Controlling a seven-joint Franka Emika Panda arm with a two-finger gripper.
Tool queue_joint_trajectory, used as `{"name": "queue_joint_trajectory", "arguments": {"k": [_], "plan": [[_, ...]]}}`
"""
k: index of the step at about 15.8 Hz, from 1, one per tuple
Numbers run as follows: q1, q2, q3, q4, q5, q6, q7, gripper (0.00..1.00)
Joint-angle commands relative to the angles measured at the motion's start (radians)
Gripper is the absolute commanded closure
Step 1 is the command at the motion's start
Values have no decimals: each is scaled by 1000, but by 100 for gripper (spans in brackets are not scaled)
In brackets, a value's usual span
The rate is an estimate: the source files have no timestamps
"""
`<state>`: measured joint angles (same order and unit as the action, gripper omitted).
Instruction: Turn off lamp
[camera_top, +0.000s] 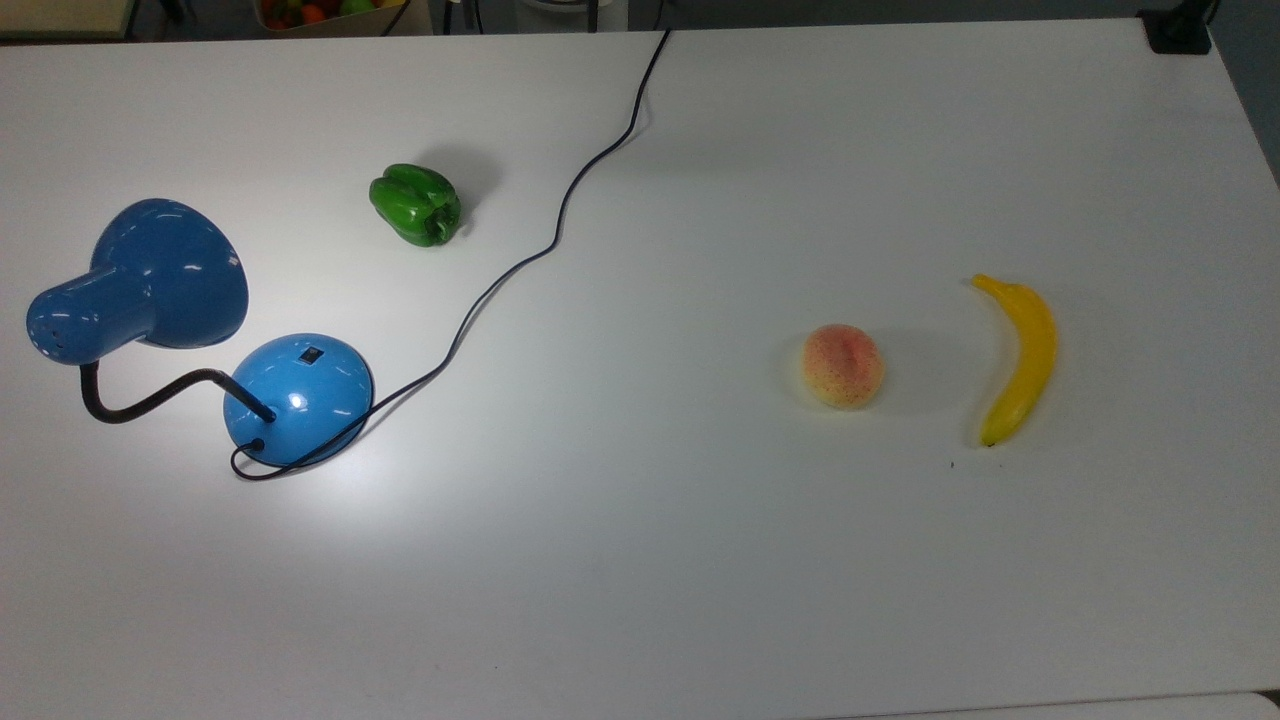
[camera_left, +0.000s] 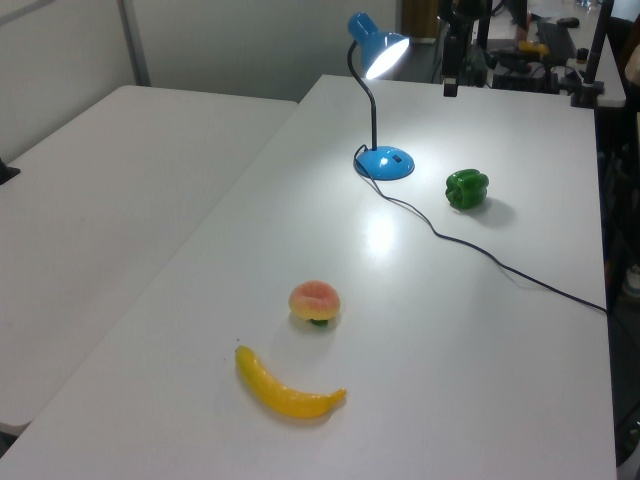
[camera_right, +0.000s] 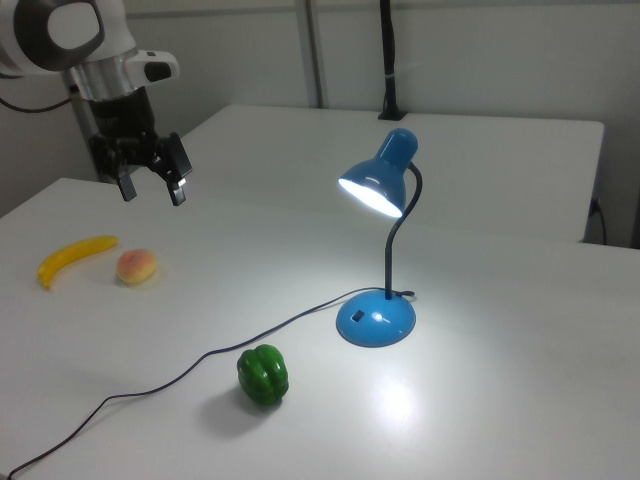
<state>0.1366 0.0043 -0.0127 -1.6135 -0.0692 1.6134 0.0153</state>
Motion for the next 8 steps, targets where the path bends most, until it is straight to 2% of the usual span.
{"name": "queue_joint_trajectory", "arguments": {"k": [1,8], "plan": [[0,-4,-4,6,6,-32,11,0],[-2,-3,-7,7,11,-33,11,0]]}}
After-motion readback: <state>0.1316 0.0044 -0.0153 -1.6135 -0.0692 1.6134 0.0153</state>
